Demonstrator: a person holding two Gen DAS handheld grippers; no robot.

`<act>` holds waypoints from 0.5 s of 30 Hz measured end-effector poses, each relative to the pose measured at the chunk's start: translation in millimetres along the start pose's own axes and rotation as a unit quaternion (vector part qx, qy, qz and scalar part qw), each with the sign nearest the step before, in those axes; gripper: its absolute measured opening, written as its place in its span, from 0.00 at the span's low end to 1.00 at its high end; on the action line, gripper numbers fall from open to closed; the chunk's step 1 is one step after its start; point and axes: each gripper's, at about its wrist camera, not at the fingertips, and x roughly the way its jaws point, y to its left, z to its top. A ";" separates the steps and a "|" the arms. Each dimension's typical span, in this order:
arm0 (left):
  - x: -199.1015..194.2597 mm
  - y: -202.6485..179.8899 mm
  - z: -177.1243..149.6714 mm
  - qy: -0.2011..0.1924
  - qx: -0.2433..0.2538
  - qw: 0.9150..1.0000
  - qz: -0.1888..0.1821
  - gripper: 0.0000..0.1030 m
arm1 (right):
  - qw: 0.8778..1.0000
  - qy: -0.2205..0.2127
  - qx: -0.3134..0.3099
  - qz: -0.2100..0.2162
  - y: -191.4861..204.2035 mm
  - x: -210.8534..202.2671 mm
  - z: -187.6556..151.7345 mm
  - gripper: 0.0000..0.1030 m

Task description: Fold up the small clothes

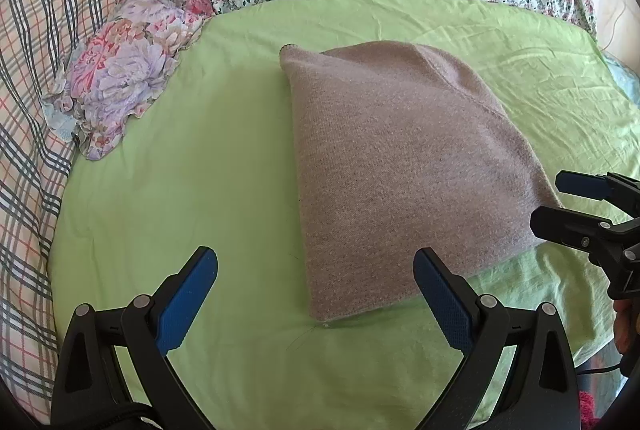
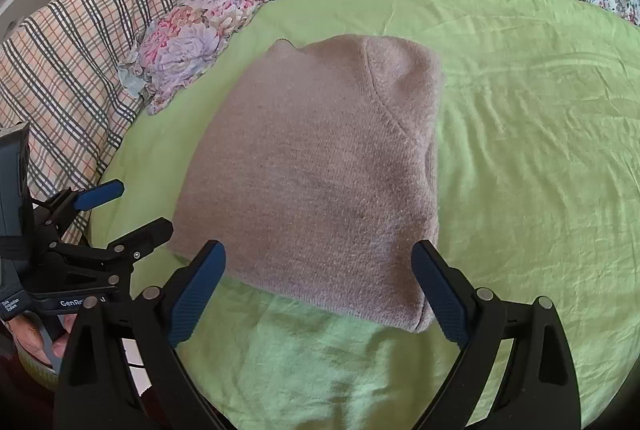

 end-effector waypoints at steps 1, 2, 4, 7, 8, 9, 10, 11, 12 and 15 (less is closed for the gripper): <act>-0.1 0.2 0.1 0.000 0.000 1.000 0.000 0.96 | 1.000 -0.004 -0.001 0.000 1.1 -1.2 -0.3 0.91; -0.1 0.1 0.1 0.000 0.000 1.000 0.000 0.96 | 1.000 -0.007 -0.001 0.002 1.7 -1.6 -1.0 0.91; -0.3 0.1 0.2 -0.001 0.000 1.000 -0.001 0.96 | 1.000 -0.017 0.000 0.005 2.0 -3.8 -1.4 0.91; -0.5 -0.2 0.7 -0.002 -0.001 1.000 -0.001 0.96 | 1.000 -0.019 0.006 0.012 -0.7 -4.9 0.6 0.91; -0.7 -0.3 0.9 -0.002 -0.001 1.000 -0.001 0.96 | 1.000 -0.015 0.006 0.009 1.6 -4.1 -0.2 0.91; -0.5 -0.5 1.1 -0.002 -0.001 1.000 -0.002 0.96 | 1.000 -0.014 0.006 0.006 2.0 -4.0 -0.5 0.91; -0.4 -0.7 1.1 -0.002 -0.001 1.000 -0.002 0.96 | 1.000 -0.013 0.006 0.001 2.1 -3.8 -0.7 0.91; -0.1 -1.0 1.0 -0.002 -0.001 1.000 -0.002 0.96 | 1.000 -0.013 0.007 -0.003 1.7 -3.4 -0.5 0.91; -0.5 -0.6 0.9 -0.002 0.000 1.000 -0.002 0.96 | 1.000 -0.012 0.007 -0.005 2.2 -3.3 -1.0 0.91; -0.4 -0.7 0.7 -0.002 -0.001 1.000 -0.002 0.96 | 1.000 -0.011 0.005 -0.009 2.5 -2.7 -1.7 0.91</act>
